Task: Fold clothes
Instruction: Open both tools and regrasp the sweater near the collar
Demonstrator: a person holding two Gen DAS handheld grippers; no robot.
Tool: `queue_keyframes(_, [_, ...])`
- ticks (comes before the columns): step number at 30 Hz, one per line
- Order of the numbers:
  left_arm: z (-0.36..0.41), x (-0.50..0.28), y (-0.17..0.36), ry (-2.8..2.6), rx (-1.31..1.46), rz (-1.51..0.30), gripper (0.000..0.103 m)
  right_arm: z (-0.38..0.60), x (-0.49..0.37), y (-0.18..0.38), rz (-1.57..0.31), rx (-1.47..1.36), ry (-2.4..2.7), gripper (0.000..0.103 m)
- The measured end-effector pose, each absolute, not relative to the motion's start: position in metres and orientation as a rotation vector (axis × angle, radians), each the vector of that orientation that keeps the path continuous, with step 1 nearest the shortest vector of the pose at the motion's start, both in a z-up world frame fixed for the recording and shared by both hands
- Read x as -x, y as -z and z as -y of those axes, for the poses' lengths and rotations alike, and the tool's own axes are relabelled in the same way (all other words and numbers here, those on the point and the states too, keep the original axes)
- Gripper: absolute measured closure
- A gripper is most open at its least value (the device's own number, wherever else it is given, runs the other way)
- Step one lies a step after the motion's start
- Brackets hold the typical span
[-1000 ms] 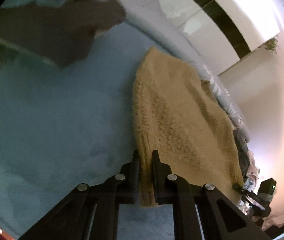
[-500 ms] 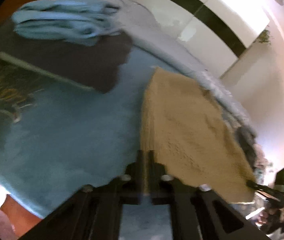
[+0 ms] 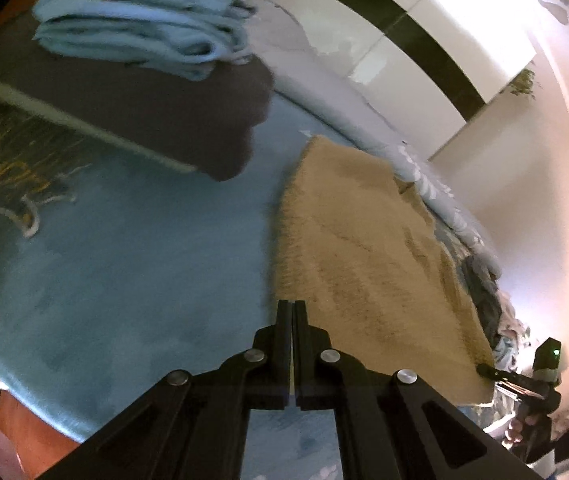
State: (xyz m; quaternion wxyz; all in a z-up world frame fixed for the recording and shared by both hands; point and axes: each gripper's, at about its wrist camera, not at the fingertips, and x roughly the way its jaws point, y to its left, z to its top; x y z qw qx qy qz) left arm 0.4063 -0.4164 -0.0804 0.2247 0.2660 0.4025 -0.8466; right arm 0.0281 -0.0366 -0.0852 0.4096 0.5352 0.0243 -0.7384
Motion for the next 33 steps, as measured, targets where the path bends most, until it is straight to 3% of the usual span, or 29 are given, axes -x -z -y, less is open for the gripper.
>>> queue_keyframes(4, [0.416,-0.387,0.068,2.405,-0.748,-1.074,0.1,0.031,-0.027,0.074,-0.084,-1.317,1.89,0.078])
queue_keyframes(6, [0.417,-0.378,0.062,2.436,-0.758,-1.047,0.094,0.026,-0.024,0.065,-0.087,-1.299,1.923,0.07])
queue_keyframes(8, [0.419,-0.369,0.059,2.453,-0.774,-1.024,0.057,0.018,-0.017,0.056,-0.068,-1.281,1.964,0.066])
queue_keyframes(10, [0.42,-0.355,0.051,2.485,-0.767,-0.982,0.042,0.024,-0.007,0.053,-0.051,-1.269,1.98,0.061])
queue_keyframes(14, [0.424,-0.324,0.033,2.534,-0.773,-0.889,0.028,0.043,0.015,0.052,-0.025,-1.257,1.994,0.058])
queue_keyframes(24, [0.455,-0.22,0.016,2.567,-0.911,-0.797,0.025,0.114,0.06,0.059,-0.058,-1.21,1.937,0.058])
queue_keyframes(33, [0.501,-0.137,0.034,2.492,-1.017,-0.789,0.025,0.172,0.106,0.057,-0.105,-1.135,1.888,0.058])
